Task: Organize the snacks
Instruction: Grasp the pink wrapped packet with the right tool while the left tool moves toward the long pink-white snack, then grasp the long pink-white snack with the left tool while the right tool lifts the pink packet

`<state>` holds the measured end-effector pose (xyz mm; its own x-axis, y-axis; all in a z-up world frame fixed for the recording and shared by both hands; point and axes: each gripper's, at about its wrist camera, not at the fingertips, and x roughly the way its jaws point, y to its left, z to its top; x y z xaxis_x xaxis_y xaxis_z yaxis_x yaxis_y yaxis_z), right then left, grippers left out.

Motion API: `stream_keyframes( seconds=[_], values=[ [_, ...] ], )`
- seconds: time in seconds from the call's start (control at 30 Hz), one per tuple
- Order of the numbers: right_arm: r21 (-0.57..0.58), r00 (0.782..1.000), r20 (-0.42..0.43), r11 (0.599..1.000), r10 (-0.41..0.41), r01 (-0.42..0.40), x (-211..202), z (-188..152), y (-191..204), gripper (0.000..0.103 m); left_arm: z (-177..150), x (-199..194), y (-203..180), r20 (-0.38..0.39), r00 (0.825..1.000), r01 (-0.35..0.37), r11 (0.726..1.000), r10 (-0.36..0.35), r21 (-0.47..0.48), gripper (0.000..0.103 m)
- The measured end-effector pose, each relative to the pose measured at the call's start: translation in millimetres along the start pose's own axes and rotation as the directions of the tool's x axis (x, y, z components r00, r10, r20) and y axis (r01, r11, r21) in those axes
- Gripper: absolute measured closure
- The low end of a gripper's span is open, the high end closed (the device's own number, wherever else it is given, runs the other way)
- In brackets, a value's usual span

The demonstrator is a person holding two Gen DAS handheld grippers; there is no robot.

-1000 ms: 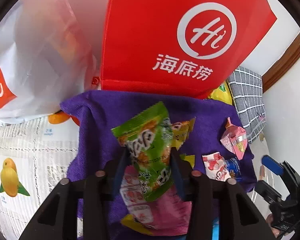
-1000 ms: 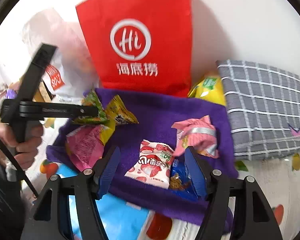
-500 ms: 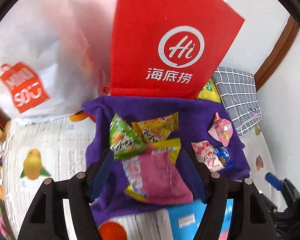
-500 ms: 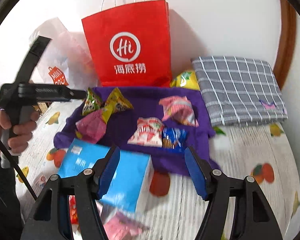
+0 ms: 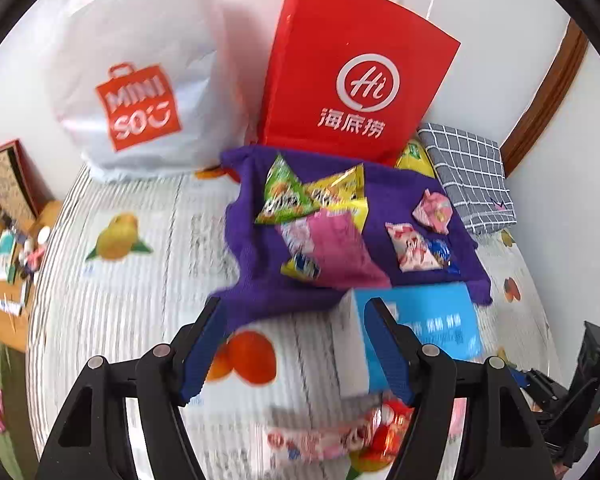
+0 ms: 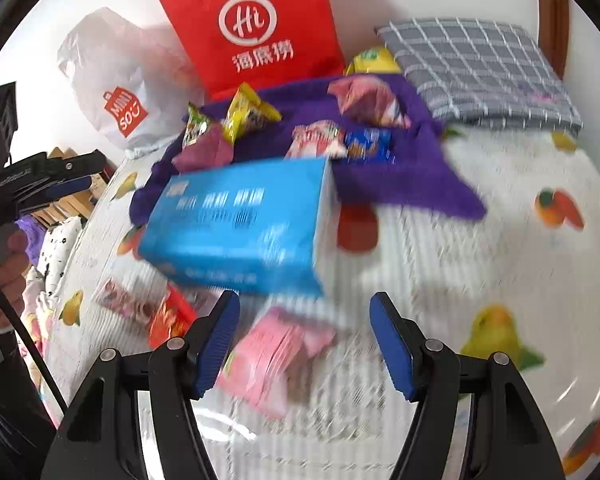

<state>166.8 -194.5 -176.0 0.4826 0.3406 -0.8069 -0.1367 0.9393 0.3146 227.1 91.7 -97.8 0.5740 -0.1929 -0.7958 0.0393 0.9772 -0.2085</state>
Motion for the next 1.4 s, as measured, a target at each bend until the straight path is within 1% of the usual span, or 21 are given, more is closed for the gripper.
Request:
stream_keyframes(
  seconds=[0.17, 0.33, 0.4, 0.47, 0.53, 0.57, 0.63, 0.77, 0.83, 0.87, 0.97, 1.1, 1.17, 1.2, 1.27, 1.4],
  values=[
    [-0.003, 1.0, -0.026, 1.0, -0.017, 0.017, 11.3, -19.2, 12.8, 0.036, -27.7, -7.0, 12.3, -0.015, 1.0, -0.007, 1.0, 0.007, -0.024, 0.034],
    [-0.013, 0.999, -0.035, 0.999, -0.034, 0.034, 25.1, -23.3, 23.1, 0.036, -50.4, -15.7, 30.0, -0.013, 1.0, -0.007, 0.998, 0.006, -0.066, 0.034],
    [-0.029, 0.997, -0.032, 0.997, -0.074, 0.073, 33.5, -23.5, 28.2, 0.036, -58.1, -19.3, 34.2, -0.014, 1.0, -0.01, 0.997, 0.009, -0.074, 0.034],
    [-0.066, 0.993, -0.006, 0.991, -0.115, 0.114, 36.3, -23.8, 33.3, 0.036, -64.8, -21.8, 36.6, -0.017, 1.0, -0.016, 0.997, 0.014, -0.077, 0.034],
    [-0.117, 0.984, 0.011, 0.977, -0.177, 0.177, 39.5, -25.9, 38.5, 0.041, -70.9, -23.1, 37.2, -0.022, 1.0, -0.024, 0.997, 0.022, -0.076, 0.034],
    [-0.148, 0.975, 0.03, 0.964, -0.221, 0.223, 39.8, -28.6, 41.4, 0.051, -74.5, -23.0, 36.7, -0.027, 0.999, -0.03, 0.997, 0.028, -0.072, 0.034],
    [-0.174, 0.975, 0.045, 0.959, -0.22, 0.224, 36.3, -31.0, 41.1, 0.054, -80.5, -21.0, 34.5, -0.035, 0.999, -0.031, 0.997, 0.029, -0.068, 0.034],
    [-0.166, 0.973, 0.097, 0.96, -0.211, 0.225, 17.9, -37.4, 30.0, 0.055, -94.2, -15.0, 26.0, -0.055, 0.998, -0.027, 0.997, 0.023, -0.066, 0.034],
    [-0.162, 0.966, 0.135, 0.957, -0.219, 0.239, 7.8, -40.0, 21.3, 0.055, -101.6, -13.3, 20.5, -0.064, 0.998, -0.014, 0.998, 0.01, -0.065, 0.034],
    [-0.16, 0.961, 0.149, 0.954, -0.231, 0.254, 4.7, -41.4, 15.9, 0.055, -106.5, -12.5, 15.9, -0.072, 0.997, 0.005, 0.998, -0.01, -0.066, 0.034],
    [-0.134, 0.955, 0.149, 0.951, -0.257, 0.277, 2.8, -43.2, -4.7, 0.055, -116.8, -10.4, 2.6, -0.081, 0.995, 0.046, 0.997, -0.05, -0.055, 0.034],
    [-0.099, 0.939, 0.173, 0.943, -0.299, 0.318, -3.9, -45.7, -22.4, 0.055, -125.0, -2.6, -12.1, -0.093, 0.993, 0.064, 0.996, -0.069, -0.056, 0.035],
    [-0.093, 0.936, 0.194, 0.944, -0.295, 0.317, -7.4, -46.2, -25.9, 0.055, -126.6, 4.5, -17.8, -0.104, 0.991, 0.073, 0.995, -0.08, -0.073, 0.035],
    [-0.089, 0.935, 0.205, 0.946, -0.288, 0.311, -8.7, -46.2, -28.2, 0.055, -126.6, 7.3, -19.3, -0.104, 0.991, 0.076, 0.994, -0.084, -0.08, 0.035],
    [-0.086, 0.939, 0.197, 0.949, -0.283, 0.304, -6.1, -45.6, -29.7, 0.055, -126.7, 14.0, -22.7, -0.088, 0.992, 0.08, 0.991, -0.09, -0.11, 0.035],
    [-0.054, 0.959, 0.159, 0.968, -0.235, 0.247, -1.9, -42.8, -39.1, 0.055, -127.4, 27.3, -25.6, -0.066, 0.994, 0.08, 0.984, -0.092, -0.158, 0.036]
  ],
)
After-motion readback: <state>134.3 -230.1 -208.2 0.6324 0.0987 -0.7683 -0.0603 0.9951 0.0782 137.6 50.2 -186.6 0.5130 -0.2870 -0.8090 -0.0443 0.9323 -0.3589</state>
